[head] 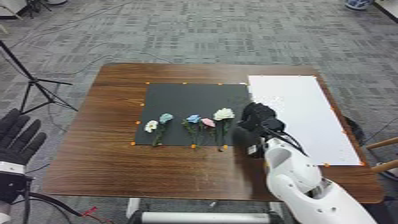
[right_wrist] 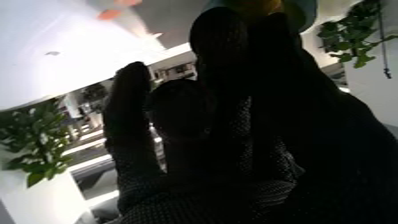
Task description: Arrange flowers
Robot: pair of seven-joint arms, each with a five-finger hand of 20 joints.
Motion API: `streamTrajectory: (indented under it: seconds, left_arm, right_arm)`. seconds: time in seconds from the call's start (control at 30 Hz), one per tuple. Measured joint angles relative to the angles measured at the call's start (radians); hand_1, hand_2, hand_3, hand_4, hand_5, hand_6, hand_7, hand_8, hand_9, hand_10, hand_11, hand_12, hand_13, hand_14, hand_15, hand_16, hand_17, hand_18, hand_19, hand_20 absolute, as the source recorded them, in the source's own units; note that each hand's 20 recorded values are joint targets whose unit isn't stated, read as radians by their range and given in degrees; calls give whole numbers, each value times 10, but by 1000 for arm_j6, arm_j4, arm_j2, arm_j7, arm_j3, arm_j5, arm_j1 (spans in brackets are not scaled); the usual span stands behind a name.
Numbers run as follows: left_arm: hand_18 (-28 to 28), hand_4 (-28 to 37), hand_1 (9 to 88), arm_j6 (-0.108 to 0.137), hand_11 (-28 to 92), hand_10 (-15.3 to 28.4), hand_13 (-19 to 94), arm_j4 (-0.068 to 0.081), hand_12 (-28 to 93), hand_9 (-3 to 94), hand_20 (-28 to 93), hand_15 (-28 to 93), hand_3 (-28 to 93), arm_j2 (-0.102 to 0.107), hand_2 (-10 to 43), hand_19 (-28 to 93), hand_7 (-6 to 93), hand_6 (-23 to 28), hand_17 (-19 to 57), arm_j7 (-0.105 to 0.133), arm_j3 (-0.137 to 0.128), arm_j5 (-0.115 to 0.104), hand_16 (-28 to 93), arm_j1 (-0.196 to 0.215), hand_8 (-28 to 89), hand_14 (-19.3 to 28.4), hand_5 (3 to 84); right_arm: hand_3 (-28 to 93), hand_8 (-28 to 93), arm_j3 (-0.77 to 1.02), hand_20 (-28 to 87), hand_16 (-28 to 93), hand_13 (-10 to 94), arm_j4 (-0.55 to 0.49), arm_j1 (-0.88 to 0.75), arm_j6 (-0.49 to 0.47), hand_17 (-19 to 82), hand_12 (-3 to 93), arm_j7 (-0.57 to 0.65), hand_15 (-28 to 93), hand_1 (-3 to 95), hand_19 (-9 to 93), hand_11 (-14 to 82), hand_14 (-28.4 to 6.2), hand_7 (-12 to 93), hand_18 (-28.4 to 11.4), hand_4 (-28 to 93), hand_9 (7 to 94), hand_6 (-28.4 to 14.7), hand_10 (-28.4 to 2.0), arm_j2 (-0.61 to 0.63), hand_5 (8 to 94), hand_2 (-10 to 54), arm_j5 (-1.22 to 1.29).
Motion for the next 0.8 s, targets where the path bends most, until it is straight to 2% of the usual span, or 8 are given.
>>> streamTrajectory:
  seconds: [0.2,0.43,0.53,0.8]
  left_arm:
    - [102,-283,235,4,139,116,212,0,123,292,128,228,690,0,190,168,105,73,-39,0,4,-1,-18,-3,-74,123,347]
    - [102,-283,233,10,143,119,213,-2,122,294,128,232,694,-3,189,169,106,74,-39,7,-2,-15,-20,2,-75,125,349]
    - [103,-283,230,10,142,119,213,-2,122,293,128,233,696,-5,185,168,106,74,-39,10,-6,-17,-20,7,-75,125,349]
    - [103,-283,223,10,139,118,210,-4,123,291,127,229,698,-11,176,166,105,74,-39,15,-10,-17,-20,19,-74,125,346]
  right_arm:
    - [685,12,-19,404,350,717,2,11,-14,317,449,0,704,573,774,129,-90,255,-239,-282,853,-6,-86,-21,759,-95,-11]
    - [665,3,-17,398,347,699,1,7,-65,306,409,9,694,565,765,98,-89,228,-236,-283,826,-11,-90,-30,736,-95,-18]
    - [693,-21,-9,398,346,683,-6,-5,-80,295,348,10,692,512,758,159,-92,210,-239,-283,779,-4,-97,-29,713,-95,-25]
    - [732,-129,11,397,344,667,-33,-35,-94,288,266,20,693,494,753,207,-91,206,-238,-283,722,0,-108,-27,696,-95,-27]
